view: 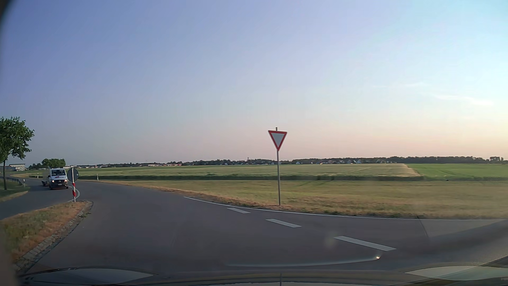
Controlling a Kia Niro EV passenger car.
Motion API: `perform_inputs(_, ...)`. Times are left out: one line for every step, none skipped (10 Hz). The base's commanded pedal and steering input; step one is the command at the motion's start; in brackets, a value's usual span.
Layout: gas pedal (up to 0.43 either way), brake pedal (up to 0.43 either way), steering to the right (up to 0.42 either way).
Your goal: Follow the waypoints while adhering to traffic rules and regulations
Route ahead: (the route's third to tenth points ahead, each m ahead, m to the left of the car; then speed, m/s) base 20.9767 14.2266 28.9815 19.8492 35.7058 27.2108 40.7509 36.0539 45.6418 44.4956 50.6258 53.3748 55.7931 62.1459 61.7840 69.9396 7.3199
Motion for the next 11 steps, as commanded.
perform_inputs(0.268, 0.018, -0.266)
perform_inputs(0.28, 0.018, -0.255)
perform_inputs(0.287, 0.018, -0.243)
perform_inputs(0.287, 0.018, -0.23)
perform_inputs(0.299, 0.012, -0.219)
perform_inputs(0.319, 0.018, -0.198)
perform_inputs(0.331, 0.018, -0.179)
perform_inputs(0.331, 0.018, -0.161)
perform_inputs(0.331, 0.018, -0.148)
perform_inputs(0.35, 0.018, -0.138)
perform_inputs(0.358, 0.018, -0.131)
